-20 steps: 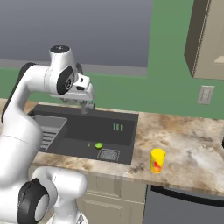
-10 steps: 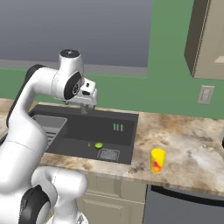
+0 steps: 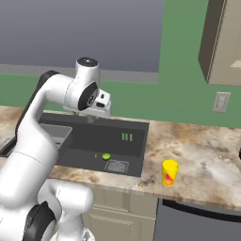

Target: Remove the kiwi and lemon wedge from the sink. Then move the bowl and cup from the counter to the sink for washing.

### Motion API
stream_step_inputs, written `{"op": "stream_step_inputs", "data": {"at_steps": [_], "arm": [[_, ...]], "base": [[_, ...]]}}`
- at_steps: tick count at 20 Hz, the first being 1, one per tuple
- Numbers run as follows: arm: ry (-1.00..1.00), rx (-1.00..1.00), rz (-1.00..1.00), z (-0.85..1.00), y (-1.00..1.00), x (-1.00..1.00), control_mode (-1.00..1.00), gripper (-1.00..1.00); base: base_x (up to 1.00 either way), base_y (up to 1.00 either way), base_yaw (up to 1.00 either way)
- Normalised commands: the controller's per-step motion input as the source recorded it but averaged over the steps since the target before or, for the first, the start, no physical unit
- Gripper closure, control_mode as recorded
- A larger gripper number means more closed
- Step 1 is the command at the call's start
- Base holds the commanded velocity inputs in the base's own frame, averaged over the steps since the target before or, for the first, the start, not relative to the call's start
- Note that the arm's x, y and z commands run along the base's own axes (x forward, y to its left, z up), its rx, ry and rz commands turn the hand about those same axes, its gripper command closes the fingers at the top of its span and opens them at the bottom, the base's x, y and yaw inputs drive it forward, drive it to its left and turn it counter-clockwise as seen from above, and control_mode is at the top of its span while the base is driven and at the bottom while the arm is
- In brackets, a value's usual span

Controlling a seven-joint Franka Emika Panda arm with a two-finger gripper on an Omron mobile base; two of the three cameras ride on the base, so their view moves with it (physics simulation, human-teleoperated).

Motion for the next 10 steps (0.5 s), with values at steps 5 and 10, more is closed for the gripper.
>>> {"op": "stream_step_inputs", "data": {"at_steps": [5, 10], "arm": [[0.20, 0.00, 0.00, -0.15, -0.09, 0.02, -1.00, -1.00], [0.21, 0.00, 0.00, -0.20, -0.14, 0.03, -1.00, -1.00]], "base": [[0.00, 0.00, 0.00], [0.00, 0.00, 0.00]]}}
